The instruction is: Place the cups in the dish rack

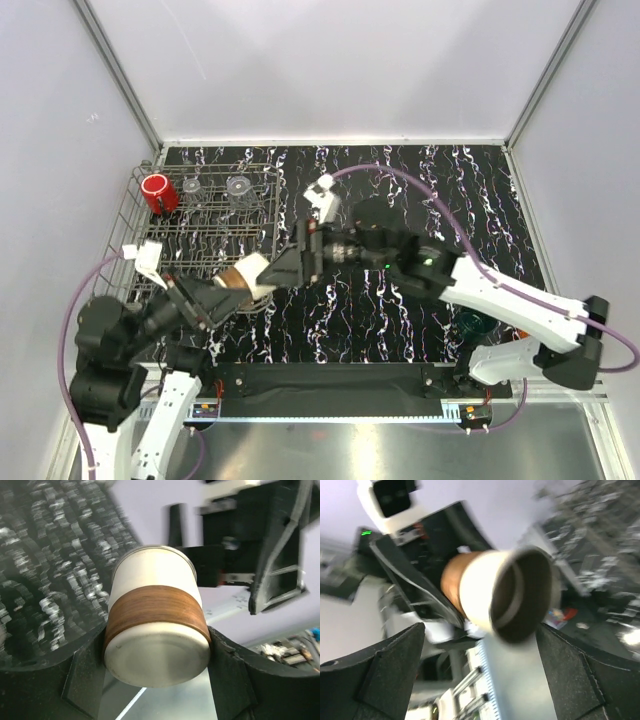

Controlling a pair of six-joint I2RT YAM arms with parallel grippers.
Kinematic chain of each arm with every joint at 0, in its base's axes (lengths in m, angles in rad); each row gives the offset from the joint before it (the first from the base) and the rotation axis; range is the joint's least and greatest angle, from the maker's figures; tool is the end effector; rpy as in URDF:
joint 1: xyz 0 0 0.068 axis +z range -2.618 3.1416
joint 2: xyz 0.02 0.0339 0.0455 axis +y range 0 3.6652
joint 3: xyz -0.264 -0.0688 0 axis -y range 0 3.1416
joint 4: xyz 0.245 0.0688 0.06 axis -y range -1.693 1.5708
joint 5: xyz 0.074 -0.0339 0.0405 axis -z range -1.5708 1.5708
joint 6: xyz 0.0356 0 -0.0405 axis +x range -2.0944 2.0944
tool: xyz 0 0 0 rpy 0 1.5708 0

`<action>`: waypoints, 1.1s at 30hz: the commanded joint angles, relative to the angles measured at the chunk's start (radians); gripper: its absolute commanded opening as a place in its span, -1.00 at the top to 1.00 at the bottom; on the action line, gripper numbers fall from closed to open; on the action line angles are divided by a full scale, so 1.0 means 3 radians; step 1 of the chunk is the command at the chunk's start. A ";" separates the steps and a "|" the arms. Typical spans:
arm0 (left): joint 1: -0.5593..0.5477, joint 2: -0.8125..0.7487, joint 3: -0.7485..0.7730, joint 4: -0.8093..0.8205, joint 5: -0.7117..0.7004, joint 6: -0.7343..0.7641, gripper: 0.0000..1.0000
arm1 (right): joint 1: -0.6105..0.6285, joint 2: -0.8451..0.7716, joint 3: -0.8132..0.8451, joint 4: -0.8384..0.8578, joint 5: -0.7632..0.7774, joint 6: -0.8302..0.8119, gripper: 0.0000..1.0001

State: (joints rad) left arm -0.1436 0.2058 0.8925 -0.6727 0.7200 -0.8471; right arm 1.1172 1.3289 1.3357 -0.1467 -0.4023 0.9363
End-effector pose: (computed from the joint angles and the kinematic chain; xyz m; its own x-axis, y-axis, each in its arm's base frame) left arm 0.0103 -0.0252 0.3706 -0.5604 -0.4882 -0.6690 0.5137 0.4287 -0.7432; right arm 0.1220 0.2821 0.4166 -0.8392 -0.0302 -0.5430 -0.5418 0.1334 0.8299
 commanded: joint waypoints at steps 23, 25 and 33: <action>0.0024 0.3813 0.1509 -0.1173 -0.2641 0.1903 1.00 | -0.0773 -0.0804 0.0226 -0.3361 0.2931 -0.0748 -0.99; 0.0019 0.4074 0.1565 -0.1199 -0.2595 0.1944 1.00 | -0.0768 -0.0804 0.0247 -0.3336 0.2870 -0.0743 -0.99; 0.0034 0.4529 0.1428 -0.0985 -0.2574 0.2010 1.00 | -0.0768 -0.0850 0.0323 -0.3290 0.2757 -0.0764 -1.00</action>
State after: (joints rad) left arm -0.1406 1.5600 1.3155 -1.0359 -0.0372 -0.2756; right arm 0.8894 1.0966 1.4025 -1.1500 0.4320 0.7174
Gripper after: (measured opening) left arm 0.715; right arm 0.994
